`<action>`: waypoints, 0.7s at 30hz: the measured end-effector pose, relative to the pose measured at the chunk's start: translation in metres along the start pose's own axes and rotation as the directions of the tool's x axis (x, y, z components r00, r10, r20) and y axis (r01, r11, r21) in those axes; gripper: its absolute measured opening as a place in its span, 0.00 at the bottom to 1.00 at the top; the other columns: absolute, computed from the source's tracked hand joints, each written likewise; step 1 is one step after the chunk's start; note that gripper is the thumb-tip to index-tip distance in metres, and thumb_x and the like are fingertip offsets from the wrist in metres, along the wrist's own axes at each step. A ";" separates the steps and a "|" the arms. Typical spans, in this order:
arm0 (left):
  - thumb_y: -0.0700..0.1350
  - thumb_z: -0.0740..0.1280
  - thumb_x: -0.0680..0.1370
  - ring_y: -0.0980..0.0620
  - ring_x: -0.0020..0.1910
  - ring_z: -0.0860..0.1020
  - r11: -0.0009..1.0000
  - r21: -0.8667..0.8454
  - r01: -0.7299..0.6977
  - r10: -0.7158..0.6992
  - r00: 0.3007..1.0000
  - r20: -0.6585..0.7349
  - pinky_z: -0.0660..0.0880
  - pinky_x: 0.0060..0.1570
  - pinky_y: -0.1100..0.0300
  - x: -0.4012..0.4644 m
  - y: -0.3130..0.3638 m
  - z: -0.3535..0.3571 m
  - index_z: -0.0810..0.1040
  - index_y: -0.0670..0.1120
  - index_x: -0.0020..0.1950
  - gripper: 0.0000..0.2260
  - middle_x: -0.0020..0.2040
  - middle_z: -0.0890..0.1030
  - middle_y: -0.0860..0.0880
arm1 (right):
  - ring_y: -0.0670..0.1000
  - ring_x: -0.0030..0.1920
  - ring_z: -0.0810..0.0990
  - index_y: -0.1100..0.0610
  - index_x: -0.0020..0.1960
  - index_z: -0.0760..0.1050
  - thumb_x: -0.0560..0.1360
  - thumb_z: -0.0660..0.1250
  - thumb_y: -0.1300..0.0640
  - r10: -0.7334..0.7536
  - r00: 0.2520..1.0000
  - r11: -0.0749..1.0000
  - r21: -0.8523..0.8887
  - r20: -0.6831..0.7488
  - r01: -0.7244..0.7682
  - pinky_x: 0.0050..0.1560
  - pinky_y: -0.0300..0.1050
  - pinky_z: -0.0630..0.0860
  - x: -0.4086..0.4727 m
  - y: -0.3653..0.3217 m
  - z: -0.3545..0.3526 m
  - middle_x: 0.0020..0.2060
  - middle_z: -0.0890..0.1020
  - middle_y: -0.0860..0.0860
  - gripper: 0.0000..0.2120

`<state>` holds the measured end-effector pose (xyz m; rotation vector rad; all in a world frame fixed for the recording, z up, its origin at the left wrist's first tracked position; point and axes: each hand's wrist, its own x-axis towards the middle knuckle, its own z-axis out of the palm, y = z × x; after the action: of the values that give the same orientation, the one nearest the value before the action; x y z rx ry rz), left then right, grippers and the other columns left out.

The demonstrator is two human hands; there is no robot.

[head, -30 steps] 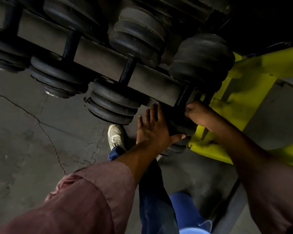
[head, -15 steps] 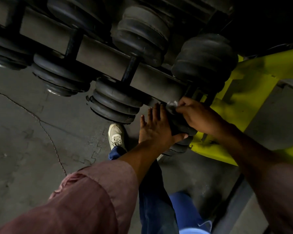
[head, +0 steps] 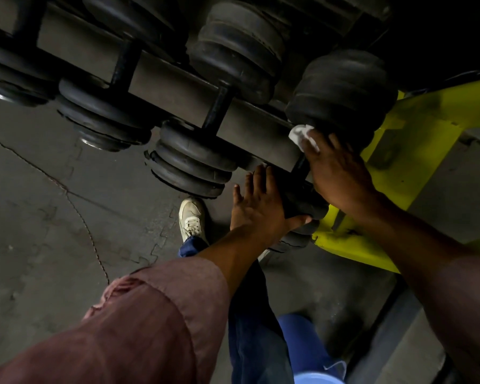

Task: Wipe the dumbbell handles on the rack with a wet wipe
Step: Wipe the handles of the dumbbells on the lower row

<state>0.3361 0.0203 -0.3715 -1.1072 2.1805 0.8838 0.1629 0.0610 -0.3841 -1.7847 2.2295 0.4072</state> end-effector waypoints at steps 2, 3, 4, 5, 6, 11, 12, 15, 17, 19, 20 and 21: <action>0.78 0.62 0.70 0.42 0.82 0.43 1.000 -0.001 0.003 -0.003 1.000 -0.002 0.48 0.79 0.38 0.000 0.000 0.001 0.40 0.46 0.83 0.57 0.84 0.41 0.44 | 0.59 0.62 0.70 0.58 0.74 0.66 0.74 0.53 0.59 0.003 1.000 0.998 -0.065 0.012 -0.003 0.57 0.54 0.70 0.002 -0.005 -0.001 0.71 0.68 0.55 0.27; 0.78 0.61 0.70 0.42 0.82 0.43 1.000 0.001 0.004 -0.004 1.000 0.000 0.48 0.79 0.38 0.000 0.000 0.001 0.40 0.46 0.83 0.57 0.84 0.41 0.44 | 0.60 0.63 0.70 0.59 0.73 0.67 0.75 0.53 0.58 0.004 1.000 0.995 -0.102 0.024 -0.001 0.58 0.54 0.70 0.004 -0.007 -0.001 0.70 0.68 0.56 0.26; 0.78 0.62 0.70 0.42 0.82 0.43 1.000 0.002 0.003 -0.003 1.000 0.000 0.47 0.79 0.38 0.000 0.000 0.001 0.40 0.46 0.83 0.57 0.84 0.41 0.44 | 0.59 0.64 0.70 0.59 0.72 0.67 0.75 0.54 0.57 0.003 0.999 0.988 -0.152 0.045 0.004 0.59 0.53 0.70 0.006 -0.008 -0.001 0.70 0.69 0.57 0.25; 0.78 0.62 0.70 0.41 0.82 0.43 1.000 0.000 0.002 -0.002 1.000 -0.005 0.47 0.79 0.38 0.000 0.001 0.001 0.40 0.46 0.83 0.57 0.84 0.42 0.44 | 0.59 0.65 0.70 0.59 0.71 0.68 0.76 0.56 0.56 0.000 0.998 0.979 -0.204 0.071 0.015 0.60 0.53 0.71 0.009 -0.010 0.000 0.69 0.69 0.57 0.24; 0.78 0.62 0.70 0.41 0.82 0.44 1.000 -0.002 0.001 -0.001 1.000 -0.014 0.48 0.79 0.38 0.000 0.000 0.002 0.41 0.46 0.83 0.57 0.84 0.42 0.44 | 0.59 0.67 0.70 0.58 0.70 0.69 0.76 0.57 0.55 -0.009 0.995 0.968 -0.250 0.097 0.033 0.61 0.52 0.71 0.011 -0.011 0.000 0.69 0.70 0.58 0.23; 0.78 0.62 0.69 0.41 0.82 0.45 1.000 -0.010 0.004 -0.004 1.000 -0.028 0.48 0.79 0.38 0.000 0.001 0.002 0.42 0.46 0.83 0.57 0.84 0.44 0.44 | 0.56 0.69 0.68 0.56 0.70 0.71 0.81 0.54 0.52 -0.150 0.951 0.809 -0.519 0.270 0.275 0.68 0.51 0.66 0.029 -0.023 -0.002 0.66 0.73 0.55 0.19; 0.78 0.62 0.69 0.41 0.82 0.45 1.000 -0.016 0.006 -0.006 1.000 -0.022 0.47 0.79 0.38 0.001 0.001 0.002 0.41 0.46 0.83 0.57 0.84 0.43 0.44 | 0.55 0.69 0.68 0.55 0.69 0.71 0.82 0.54 0.52 -0.161 0.935 0.765 -0.558 0.316 0.321 0.69 0.51 0.65 0.034 -0.023 -0.001 0.66 0.73 0.54 0.19; 0.78 0.62 0.69 0.41 0.82 0.44 1.000 -0.017 -0.002 0.002 0.999 -0.033 0.47 0.79 0.38 0.000 0.001 0.002 0.41 0.46 0.83 0.57 0.84 0.43 0.44 | 0.54 0.69 0.66 0.55 0.70 0.72 0.83 0.53 0.52 -0.136 0.906 0.661 -0.644 0.400 0.384 0.70 0.51 0.62 0.051 -0.025 -0.001 0.68 0.73 0.52 0.19; 0.78 0.62 0.69 0.41 0.82 0.45 1.000 -0.022 -0.009 0.008 0.999 -0.039 0.48 0.79 0.37 -0.001 0.000 0.002 0.42 0.45 0.83 0.57 0.84 0.43 0.44 | 0.55 0.70 0.65 0.53 0.69 0.73 0.83 0.54 0.50 -0.108 0.887 0.613 -0.672 0.449 0.415 0.71 0.51 0.60 0.054 -0.029 -0.002 0.68 0.74 0.51 0.19; 0.78 0.63 0.69 0.42 0.82 0.45 1.000 -0.029 -0.008 0.007 0.999 -0.041 0.48 0.79 0.38 -0.001 0.000 0.004 0.42 0.46 0.83 0.57 0.84 0.43 0.44 | 0.56 0.73 0.62 0.52 0.69 0.73 0.83 0.55 0.49 -0.095 0.864 0.583 -0.676 0.494 0.450 0.72 0.52 0.57 0.056 -0.034 -0.005 0.69 0.74 0.51 0.18; 0.78 0.63 0.69 0.42 0.82 0.45 0.999 -0.033 -0.009 0.008 0.999 -0.041 0.48 0.79 0.37 -0.001 -0.001 0.004 0.42 0.46 0.83 0.57 0.84 0.43 0.45 | 0.56 0.74 0.61 0.51 0.69 0.73 0.82 0.57 0.49 -0.092 0.854 0.588 -0.664 0.513 0.462 0.73 0.52 0.56 0.057 -0.036 -0.008 0.70 0.73 0.50 0.18; 0.78 0.63 0.69 0.42 0.82 0.44 0.999 -0.039 -0.012 0.010 0.999 -0.041 0.48 0.79 0.37 0.000 -0.001 0.005 0.42 0.46 0.83 0.57 0.84 0.43 0.45 | 0.57 0.74 0.60 0.51 0.69 0.73 0.82 0.59 0.50 -0.084 0.841 0.601 -0.646 0.534 0.470 0.74 0.53 0.55 0.060 -0.037 -0.010 0.70 0.73 0.50 0.17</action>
<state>0.3378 0.0231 -0.3750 -1.1426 2.2128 0.9200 0.1864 -0.0044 -0.3987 -2.0476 1.4454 1.7063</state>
